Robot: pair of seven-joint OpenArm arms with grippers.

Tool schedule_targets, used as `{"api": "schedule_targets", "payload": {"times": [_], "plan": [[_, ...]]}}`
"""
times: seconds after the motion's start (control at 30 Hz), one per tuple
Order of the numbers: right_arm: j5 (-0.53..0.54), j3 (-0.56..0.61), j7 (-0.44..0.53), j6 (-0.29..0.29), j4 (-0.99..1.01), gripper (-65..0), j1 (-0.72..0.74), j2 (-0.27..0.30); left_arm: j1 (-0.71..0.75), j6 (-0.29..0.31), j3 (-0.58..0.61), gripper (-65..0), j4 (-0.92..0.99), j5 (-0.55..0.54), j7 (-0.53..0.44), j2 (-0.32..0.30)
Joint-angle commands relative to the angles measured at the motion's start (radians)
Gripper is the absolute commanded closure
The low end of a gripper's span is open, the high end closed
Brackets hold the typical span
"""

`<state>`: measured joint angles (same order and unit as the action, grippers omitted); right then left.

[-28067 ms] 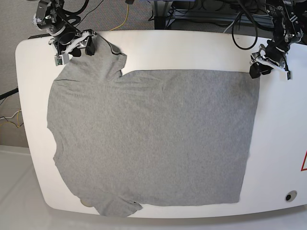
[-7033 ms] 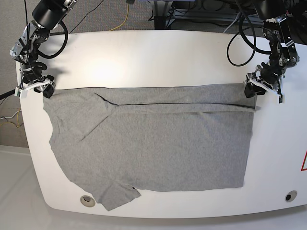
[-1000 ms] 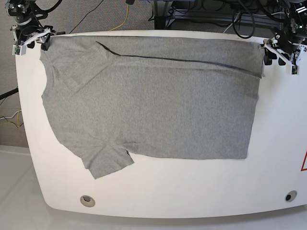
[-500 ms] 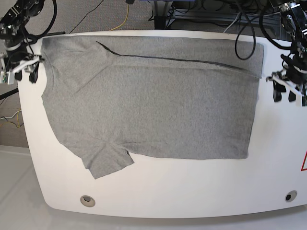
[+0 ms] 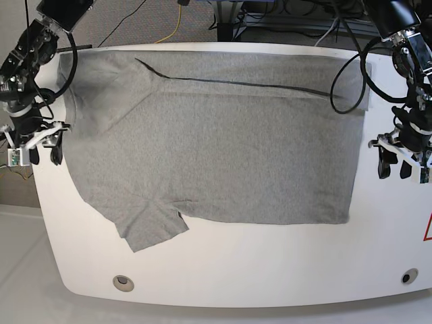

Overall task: Fold the T-shirt properly
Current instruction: 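Move both open grippers down along the shirt sides toward the hem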

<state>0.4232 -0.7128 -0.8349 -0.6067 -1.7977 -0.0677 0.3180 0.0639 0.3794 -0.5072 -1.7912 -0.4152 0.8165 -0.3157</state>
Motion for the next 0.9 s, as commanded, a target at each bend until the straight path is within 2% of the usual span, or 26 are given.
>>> {"api": "schedule_targets", "payload": {"times": [0.0,0.23,0.57,0.87], "plan": [[0.013,0.028,0.022,-0.015,-0.017,-34.4,0.034,0.022,-0.015,0.003,0.01,-30.8,-0.007,-0.021,-0.012,-0.008],[-0.05,0.129,0.021,-0.007,0.012,-34.6,0.119,0.021,-0.064,0.003,0.029,-31.6,0.072,-0.018,-0.034,-0.011],[-0.149,0.151,0.049,-0.008,0.202,-34.8,0.271,0.016,-0.213,0.004,0.062,-31.6,0.289,-0.017,-0.101,-0.028],[-0.202,0.176,0.229,-0.014,0.527,-34.5,0.436,0.043,-0.347,0.011,0.11,-31.6,0.532,-0.008,-0.203,-0.033]]}}
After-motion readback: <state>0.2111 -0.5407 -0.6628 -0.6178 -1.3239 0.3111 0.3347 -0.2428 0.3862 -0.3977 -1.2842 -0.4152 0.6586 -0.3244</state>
